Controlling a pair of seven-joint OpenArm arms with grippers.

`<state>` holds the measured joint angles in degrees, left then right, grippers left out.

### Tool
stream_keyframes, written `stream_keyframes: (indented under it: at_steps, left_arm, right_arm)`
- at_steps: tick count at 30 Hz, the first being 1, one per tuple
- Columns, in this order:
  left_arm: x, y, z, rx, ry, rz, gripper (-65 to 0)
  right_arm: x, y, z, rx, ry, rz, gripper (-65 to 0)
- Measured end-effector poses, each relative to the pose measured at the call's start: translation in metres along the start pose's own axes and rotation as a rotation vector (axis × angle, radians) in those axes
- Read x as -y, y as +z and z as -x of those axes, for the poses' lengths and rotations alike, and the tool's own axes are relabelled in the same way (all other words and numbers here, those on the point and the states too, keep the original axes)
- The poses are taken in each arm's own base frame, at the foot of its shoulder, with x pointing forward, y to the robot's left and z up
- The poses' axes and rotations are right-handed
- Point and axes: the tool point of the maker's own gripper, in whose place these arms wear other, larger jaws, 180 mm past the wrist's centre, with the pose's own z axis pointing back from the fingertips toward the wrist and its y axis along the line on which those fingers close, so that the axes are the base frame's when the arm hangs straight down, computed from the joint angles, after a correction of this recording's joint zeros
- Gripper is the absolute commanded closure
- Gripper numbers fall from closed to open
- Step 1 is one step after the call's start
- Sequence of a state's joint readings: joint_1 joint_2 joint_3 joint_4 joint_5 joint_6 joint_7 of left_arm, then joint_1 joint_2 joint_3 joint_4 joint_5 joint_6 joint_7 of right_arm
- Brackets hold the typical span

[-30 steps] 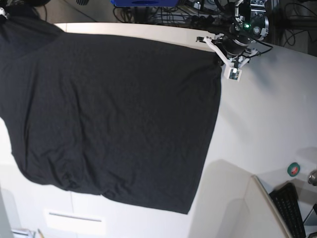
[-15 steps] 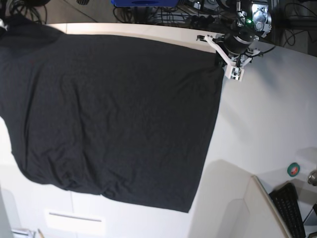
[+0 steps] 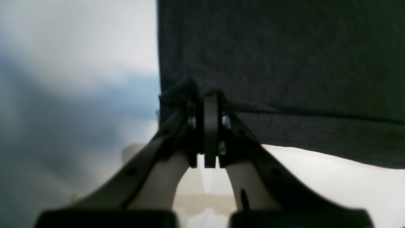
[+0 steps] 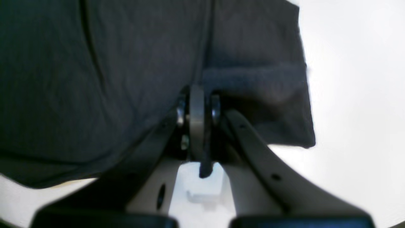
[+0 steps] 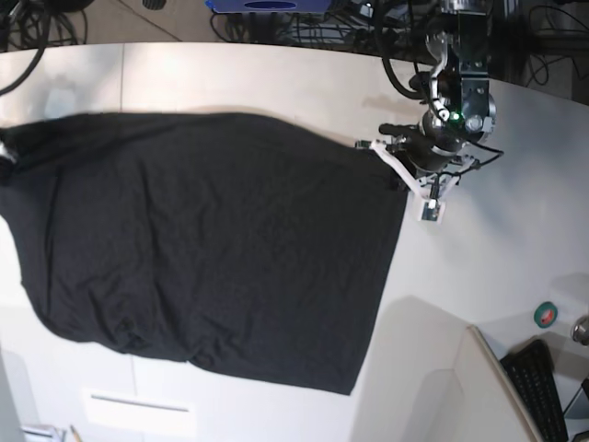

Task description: Layout the t-shirt on the table in an organized manner, then fold the t-shirt properly

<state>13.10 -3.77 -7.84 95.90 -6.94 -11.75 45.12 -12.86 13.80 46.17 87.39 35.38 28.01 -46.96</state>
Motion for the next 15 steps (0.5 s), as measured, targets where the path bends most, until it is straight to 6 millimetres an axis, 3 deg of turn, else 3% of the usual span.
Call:
stream_keyframes:
  at_steps: [8,15]
  left_arm:
    - [-0.003,-0.027,-0.015,-0.015,0.04,0.006,0.0]
    - [-0.009,-0.038,-0.019,-0.023,0.119,-0.032,0.0]
  right_arm:
    - [-0.021,-0.047,-0.032,-0.027,-0.009,-0.079,0.0]
    - [-0.04,-0.074,-0.04,-0.016,-0.002,-0.129,0.0]
